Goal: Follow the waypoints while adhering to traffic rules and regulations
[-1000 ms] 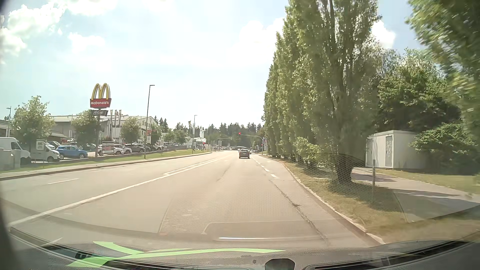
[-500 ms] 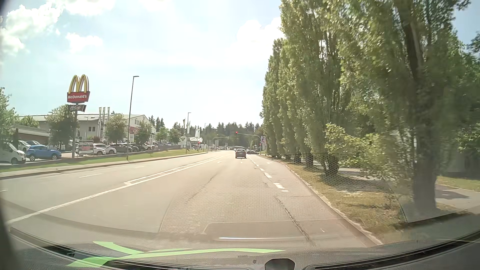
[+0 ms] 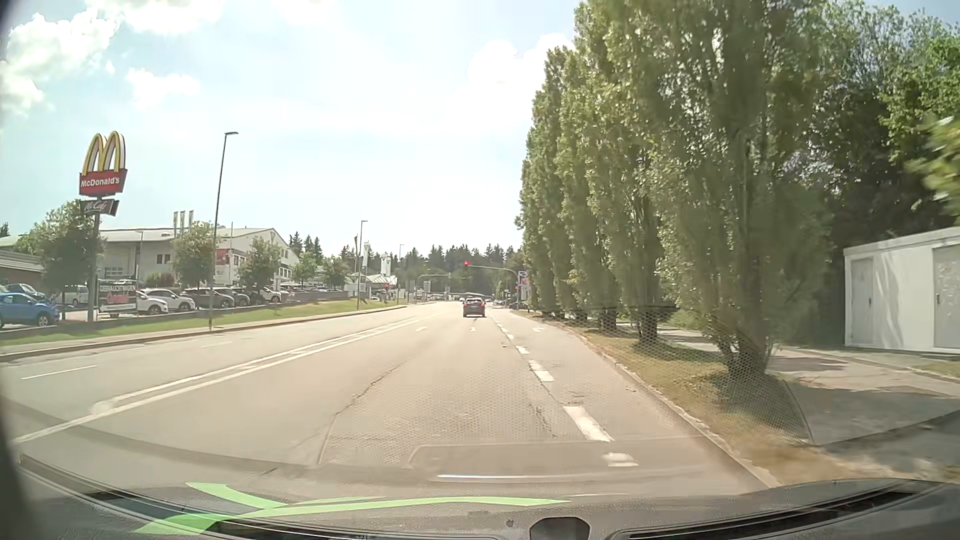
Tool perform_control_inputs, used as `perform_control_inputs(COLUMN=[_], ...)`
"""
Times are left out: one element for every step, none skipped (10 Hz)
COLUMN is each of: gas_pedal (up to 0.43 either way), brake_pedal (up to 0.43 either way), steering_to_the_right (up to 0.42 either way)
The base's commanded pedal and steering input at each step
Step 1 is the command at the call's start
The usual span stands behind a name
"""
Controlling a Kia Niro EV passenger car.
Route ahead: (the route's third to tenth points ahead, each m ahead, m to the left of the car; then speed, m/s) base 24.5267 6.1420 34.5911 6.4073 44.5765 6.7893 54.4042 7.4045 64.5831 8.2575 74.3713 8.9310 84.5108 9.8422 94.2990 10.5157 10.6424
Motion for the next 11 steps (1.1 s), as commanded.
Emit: perform_control_inputs(gas_pedal=[0.118, 0.118, 0.118, 0.118, 0.118, 0.118, 0.118, 0.118, 0.118, 0.118, 0.118], brake_pedal=[0.0, 0.0, 0.0, 0.0, 0.0, 0.0, 0.0, 0.0, 0.0, 0.0, 0.0], steering_to_the_right=[0.006, 0.007, 0.007, 0.007, 0.007, 0.007, 0.007, 0.006, 0.006, 0.006, 0.005])
